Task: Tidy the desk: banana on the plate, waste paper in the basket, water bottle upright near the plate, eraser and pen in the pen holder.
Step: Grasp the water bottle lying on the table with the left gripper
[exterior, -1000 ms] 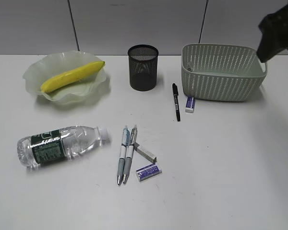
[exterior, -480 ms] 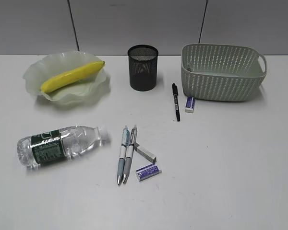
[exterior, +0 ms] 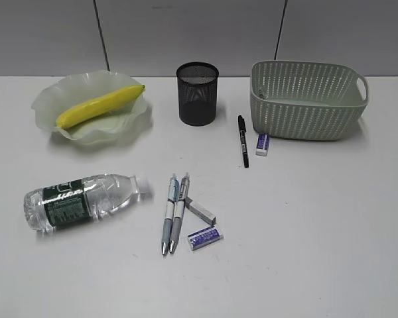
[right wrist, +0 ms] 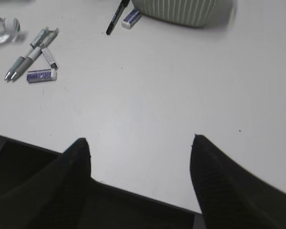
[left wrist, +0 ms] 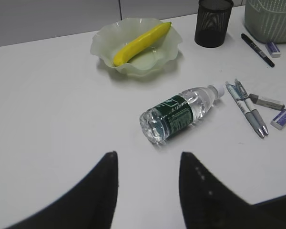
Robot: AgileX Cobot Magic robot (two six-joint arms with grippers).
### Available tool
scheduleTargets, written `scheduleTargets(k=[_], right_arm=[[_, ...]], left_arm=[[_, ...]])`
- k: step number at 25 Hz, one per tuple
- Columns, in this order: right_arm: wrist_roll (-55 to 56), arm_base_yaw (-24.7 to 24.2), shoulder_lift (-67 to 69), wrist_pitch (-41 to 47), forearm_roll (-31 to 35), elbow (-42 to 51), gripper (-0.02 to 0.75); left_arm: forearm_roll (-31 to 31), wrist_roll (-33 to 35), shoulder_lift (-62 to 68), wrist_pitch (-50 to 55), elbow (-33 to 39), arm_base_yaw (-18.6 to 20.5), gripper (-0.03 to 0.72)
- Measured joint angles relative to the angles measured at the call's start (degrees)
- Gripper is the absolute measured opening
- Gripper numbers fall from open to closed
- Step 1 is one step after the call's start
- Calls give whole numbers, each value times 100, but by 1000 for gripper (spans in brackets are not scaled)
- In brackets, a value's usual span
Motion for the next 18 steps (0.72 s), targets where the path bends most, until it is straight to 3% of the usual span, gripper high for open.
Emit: scheduleTargets(k=[7,18], right_arm=[[26,0,-486,-12,-5,67,519],[33,0,-486,-409,-28,248,519]], left_arm=[[-118,133,455,-183,-96,0,314],[-1974,2157,4250,-1662,-500,0,326]])
